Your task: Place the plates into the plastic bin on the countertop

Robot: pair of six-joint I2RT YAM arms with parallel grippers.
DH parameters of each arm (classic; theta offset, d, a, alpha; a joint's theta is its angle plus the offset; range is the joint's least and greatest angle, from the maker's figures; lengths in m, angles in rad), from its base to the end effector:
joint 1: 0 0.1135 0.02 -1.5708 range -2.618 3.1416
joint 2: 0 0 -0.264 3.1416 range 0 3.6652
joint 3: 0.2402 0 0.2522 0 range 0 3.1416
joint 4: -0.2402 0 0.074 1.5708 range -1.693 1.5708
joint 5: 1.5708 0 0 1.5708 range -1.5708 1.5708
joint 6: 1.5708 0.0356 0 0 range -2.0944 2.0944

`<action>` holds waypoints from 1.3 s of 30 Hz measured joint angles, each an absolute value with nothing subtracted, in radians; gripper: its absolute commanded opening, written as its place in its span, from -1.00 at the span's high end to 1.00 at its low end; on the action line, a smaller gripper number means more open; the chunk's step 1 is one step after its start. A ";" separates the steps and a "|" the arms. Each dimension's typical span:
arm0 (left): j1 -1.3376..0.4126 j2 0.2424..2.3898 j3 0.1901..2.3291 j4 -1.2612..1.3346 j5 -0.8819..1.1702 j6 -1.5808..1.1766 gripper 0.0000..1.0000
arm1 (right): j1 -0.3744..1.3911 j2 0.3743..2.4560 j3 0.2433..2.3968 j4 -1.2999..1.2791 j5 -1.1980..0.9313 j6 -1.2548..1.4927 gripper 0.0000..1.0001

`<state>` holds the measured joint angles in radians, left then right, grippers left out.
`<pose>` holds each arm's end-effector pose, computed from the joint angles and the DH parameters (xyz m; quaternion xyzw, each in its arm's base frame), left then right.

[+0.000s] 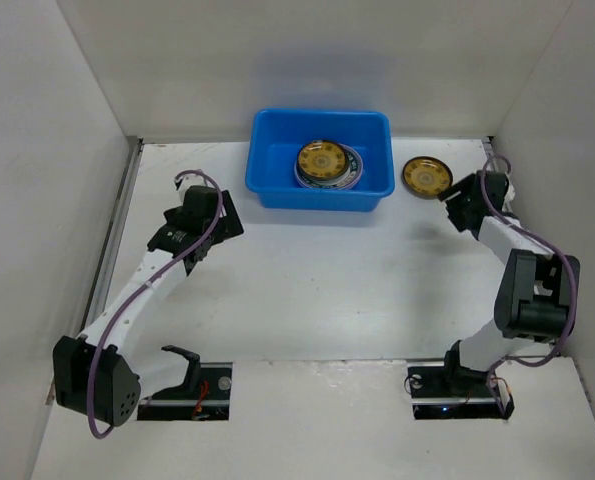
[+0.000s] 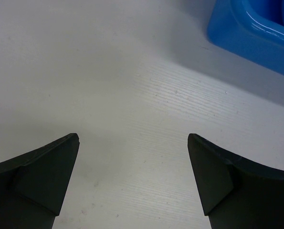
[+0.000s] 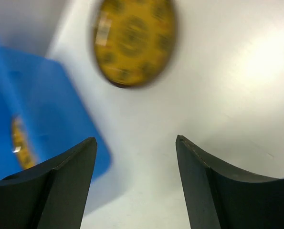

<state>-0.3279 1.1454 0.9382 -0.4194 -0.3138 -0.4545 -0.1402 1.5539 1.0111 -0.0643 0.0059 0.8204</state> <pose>0.2407 -0.0703 0.2990 -0.1266 0.8734 -0.0426 0.4683 0.3429 -0.0486 0.2398 0.4107 0.7852 0.1521 0.4377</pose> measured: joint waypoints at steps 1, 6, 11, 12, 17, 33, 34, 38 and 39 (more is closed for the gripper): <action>-0.331 1.149 0.941 -0.416 -0.314 -0.455 -1.00 | -0.161 1.573 0.976 -0.051 -0.011 0.843 -0.44; -0.332 1.155 0.952 -0.405 -0.314 -0.455 -1.00 | -0.248 1.667 0.903 0.040 -0.090 0.948 -0.40; -0.329 1.164 0.965 -0.401 -0.314 -0.454 -1.00 | -0.289 1.751 0.905 0.196 -0.147 1.043 -0.39; -0.328 1.167 0.968 -0.400 -0.314 -0.454 -1.00 | -0.291 1.772 0.910 0.218 -0.155 1.060 -0.38; -0.314 1.183 0.984 -0.400 -0.314 -0.454 -1.00 | -0.296 1.899 0.976 0.289 -0.193 1.140 -0.35; -0.253 1.214 1.030 -0.414 -0.315 -0.455 -1.00 | -0.258 2.140 1.220 0.343 -0.218 1.256 0.66; -0.247 1.213 1.030 -0.418 -0.315 -0.455 -1.00 | -0.253 2.151 1.230 0.343 -0.218 1.259 0.79; -0.227 1.199 1.030 -0.430 -0.315 -0.454 -1.00 | -0.237 2.168 1.250 0.341 -0.218 1.268 1.00; -0.224 1.192 1.030 -0.432 -0.316 -0.455 -1.00 | -0.234 2.168 1.250 0.341 -0.218 1.269 1.00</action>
